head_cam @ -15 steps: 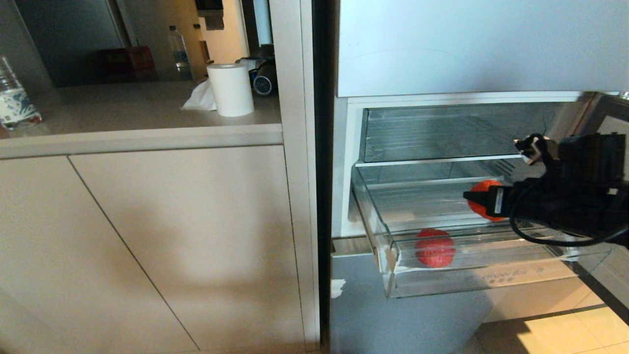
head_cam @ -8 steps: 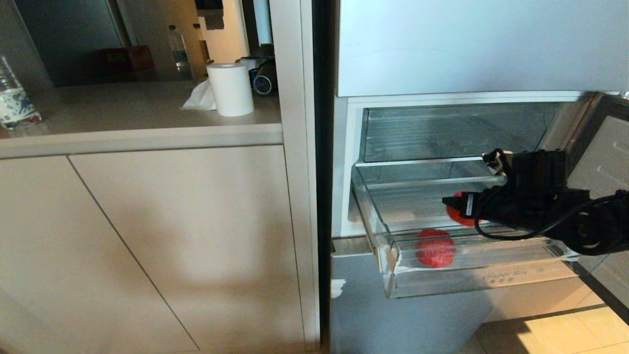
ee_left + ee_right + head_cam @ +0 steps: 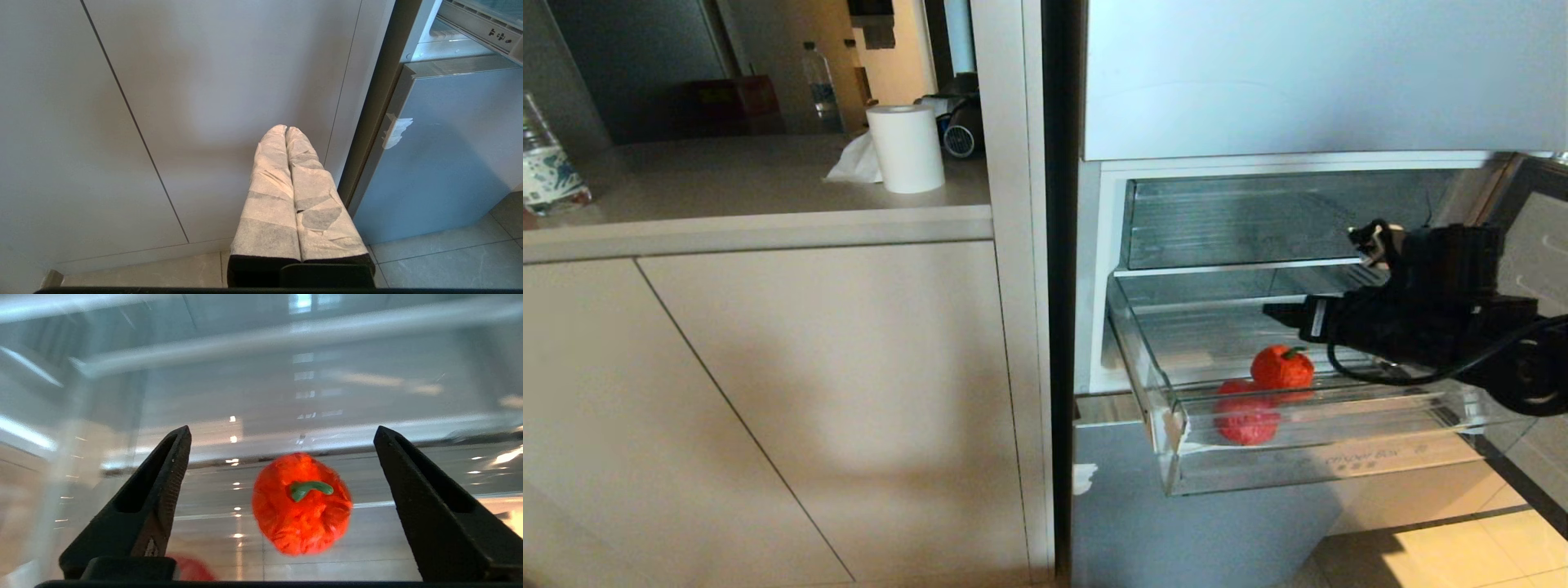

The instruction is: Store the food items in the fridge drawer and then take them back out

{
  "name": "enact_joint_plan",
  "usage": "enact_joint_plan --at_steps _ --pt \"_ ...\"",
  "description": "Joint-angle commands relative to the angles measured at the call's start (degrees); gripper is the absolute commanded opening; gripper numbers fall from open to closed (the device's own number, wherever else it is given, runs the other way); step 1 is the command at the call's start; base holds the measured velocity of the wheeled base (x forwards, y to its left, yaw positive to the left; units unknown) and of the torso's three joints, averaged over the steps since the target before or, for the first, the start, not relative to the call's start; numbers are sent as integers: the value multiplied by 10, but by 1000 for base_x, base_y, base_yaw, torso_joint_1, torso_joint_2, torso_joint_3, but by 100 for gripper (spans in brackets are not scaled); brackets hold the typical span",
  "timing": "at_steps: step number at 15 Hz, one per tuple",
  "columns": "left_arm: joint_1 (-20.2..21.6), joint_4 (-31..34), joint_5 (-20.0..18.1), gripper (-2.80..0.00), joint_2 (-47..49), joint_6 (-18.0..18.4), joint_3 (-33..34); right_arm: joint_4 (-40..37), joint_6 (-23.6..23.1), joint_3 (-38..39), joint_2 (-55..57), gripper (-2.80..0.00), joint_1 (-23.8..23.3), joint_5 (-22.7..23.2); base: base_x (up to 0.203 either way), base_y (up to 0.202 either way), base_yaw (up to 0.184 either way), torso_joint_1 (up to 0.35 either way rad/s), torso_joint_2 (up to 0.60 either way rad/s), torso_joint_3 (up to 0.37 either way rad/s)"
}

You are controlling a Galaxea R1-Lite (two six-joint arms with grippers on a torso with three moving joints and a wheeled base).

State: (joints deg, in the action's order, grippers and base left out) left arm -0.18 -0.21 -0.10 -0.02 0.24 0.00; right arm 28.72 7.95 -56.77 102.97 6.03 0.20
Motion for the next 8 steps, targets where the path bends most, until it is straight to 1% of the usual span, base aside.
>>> enact_joint_plan --at_steps 1,3,6,7,8 --pt "0 0 0 -280 0 0 1 -13 0 42 -141 -280 0 -2 0 0 0 0 0 0" --pt "0 -1 0 -280 -1 0 1 -61 -2 101 -254 -280 1 -3 0 0 0 0 0 0" --pt "0 -1 0 -280 -1 0 1 -149 -2 218 -400 -280 16 -6 0 0 0 0 0 0" --pt "0 -1 0 -280 -1 0 1 -204 -2 259 -428 -280 31 -17 0 0 0 0 0 0" --pt "0 0 0 -280 -1 0 1 -260 -1 275 -435 -280 44 -31 0 0 0 0 0 0"
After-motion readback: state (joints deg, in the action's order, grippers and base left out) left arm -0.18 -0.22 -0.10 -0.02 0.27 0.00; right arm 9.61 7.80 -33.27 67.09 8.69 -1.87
